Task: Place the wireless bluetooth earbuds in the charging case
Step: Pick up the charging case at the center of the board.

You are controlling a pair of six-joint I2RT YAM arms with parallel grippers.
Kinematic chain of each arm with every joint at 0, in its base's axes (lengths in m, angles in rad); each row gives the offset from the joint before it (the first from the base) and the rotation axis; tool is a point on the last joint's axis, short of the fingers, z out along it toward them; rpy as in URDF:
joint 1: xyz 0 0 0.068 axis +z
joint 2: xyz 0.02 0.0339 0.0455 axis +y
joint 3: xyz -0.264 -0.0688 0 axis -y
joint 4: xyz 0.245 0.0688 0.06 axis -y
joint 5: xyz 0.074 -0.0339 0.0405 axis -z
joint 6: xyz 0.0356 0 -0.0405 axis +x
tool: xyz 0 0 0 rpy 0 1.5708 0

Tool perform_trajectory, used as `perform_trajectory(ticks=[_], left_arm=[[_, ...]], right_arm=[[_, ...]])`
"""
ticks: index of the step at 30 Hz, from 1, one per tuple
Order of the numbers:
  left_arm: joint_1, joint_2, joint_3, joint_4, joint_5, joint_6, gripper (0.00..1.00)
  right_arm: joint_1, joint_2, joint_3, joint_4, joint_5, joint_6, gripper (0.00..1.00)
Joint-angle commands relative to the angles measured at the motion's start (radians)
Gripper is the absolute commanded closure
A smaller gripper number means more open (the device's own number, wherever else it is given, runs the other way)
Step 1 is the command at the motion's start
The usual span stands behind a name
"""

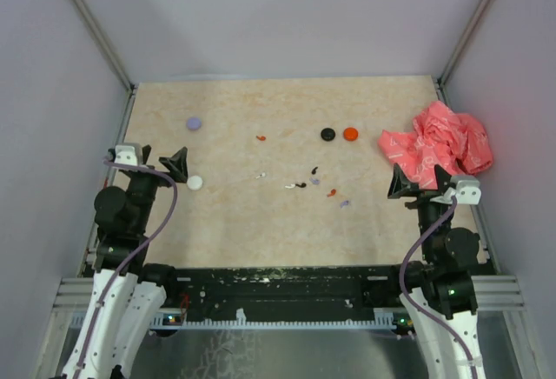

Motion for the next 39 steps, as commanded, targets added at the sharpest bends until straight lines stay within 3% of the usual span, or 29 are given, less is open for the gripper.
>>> perform_trajectory(ticks=[1,10,21,27,39], left_arm=[[-0.004,0.008,-0.004,0.038,-0.007,0.013,0.0],[-0.004,0.073,0.016,0.024,-0.014,0.03,0.0],[-0.003,0.287,0.121,-0.065,-0.036,-0.006,0.0],[-0.003,0.49,0.244,-0.119,-0.08,0.019,0.0],[0.049,1.043,0.6,-0.142,-0.077,0.053,0.0]], right_arm=[[0.012,-0.008,0.036,0.053,0.007,-0.017,0.03],[0.012,-0.019,0.025,0.06,0.023,-0.017,0.03],[0.012,-0.034,0.006,0.065,0.01,0.0,0.02],[0.013,-0.034,-0.001,0.07,0.009,0.003,0.02],[0.04,-0.04,-0.008,0.067,0.013,0.003,0.02]])
